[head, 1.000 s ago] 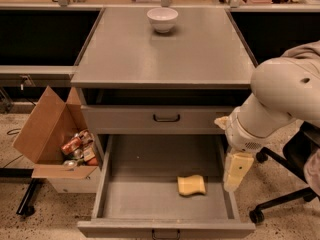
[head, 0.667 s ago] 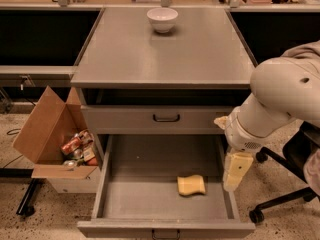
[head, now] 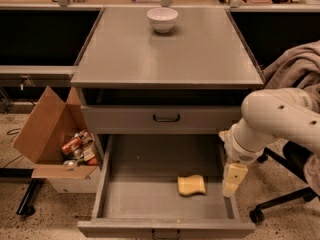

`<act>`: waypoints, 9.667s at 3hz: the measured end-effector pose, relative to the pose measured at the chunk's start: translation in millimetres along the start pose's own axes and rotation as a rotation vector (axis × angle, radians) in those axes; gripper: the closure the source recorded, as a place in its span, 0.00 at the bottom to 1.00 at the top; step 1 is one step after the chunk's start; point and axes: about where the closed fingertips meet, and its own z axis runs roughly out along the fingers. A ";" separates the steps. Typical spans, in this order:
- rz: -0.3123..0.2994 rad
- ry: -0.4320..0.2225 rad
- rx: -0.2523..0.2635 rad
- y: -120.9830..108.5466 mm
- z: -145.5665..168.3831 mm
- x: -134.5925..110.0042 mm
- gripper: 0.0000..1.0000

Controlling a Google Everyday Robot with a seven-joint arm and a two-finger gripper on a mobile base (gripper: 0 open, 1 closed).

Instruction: Pick sponge from middle drawer and place on counter

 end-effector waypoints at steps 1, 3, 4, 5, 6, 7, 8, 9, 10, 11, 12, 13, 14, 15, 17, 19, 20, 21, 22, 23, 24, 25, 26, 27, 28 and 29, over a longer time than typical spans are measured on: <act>0.004 0.008 -0.010 -7.9 50.8 20.3 0.00; -0.058 -0.010 -0.064 -22.8 146.5 26.3 0.00; -0.093 -0.056 -0.070 -30.2 182.3 19.1 0.00; -0.126 -0.102 -0.083 -34.5 214.8 10.6 0.00; -0.111 -0.129 -0.097 -38.9 245.5 9.9 0.00; -0.050 -0.166 -0.106 -39.8 284.9 13.3 0.00; -0.019 -0.182 -0.112 -39.2 305.3 13.0 0.00; -0.011 -0.185 -0.115 -39.8 318.2 9.8 0.19; -0.012 -0.185 -0.114 -39.6 324.0 7.5 0.42; -0.017 -0.181 -0.119 -37.2 328.6 5.8 0.66; -0.020 -0.185 -0.116 -36.2 327.4 4.9 0.88; -0.035 -0.240 -0.059 -41.9 290.5 2.3 1.00; -0.060 -0.374 0.048 -51.0 183.2 -3.5 1.00; -0.061 -0.420 0.094 -54.5 103.3 -4.5 1.00; -0.152 -0.430 0.109 -42.4 51.0 -34.5 1.00; -0.323 -0.442 0.167 -17.6 -50.8 -90.4 1.00; -0.310 -0.450 0.174 -21.9 -52.3 -90.5 1.00; -0.296 -0.459 0.226 -51.6 -76.2 -98.5 1.00; -0.269 -0.474 0.285 -97.8 -116.6 -115.1 1.00; -0.265 -0.521 0.383 -153.6 -174.6 -147.7 1.00; -0.255 -0.525 0.386 -156.7 -175.0 -148.0 1.00; -0.229 -0.538 0.394 -165.4 -175.7 -148.7 1.00; -0.177 -0.544 0.372 -203.2 -164.4 -150.5 1.00; -0.131 -0.595 0.392 -256.3 -168.2 -167.0 1.00; -0.079 -0.655 0.439 -304.3 -176.4 -182.9 0.97; -0.026 -0.683 0.452 -325.0 -171.4 -190.1 0.74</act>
Offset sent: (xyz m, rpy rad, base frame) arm 0.0385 -0.0154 -0.1639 0.0126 0.0631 0.0492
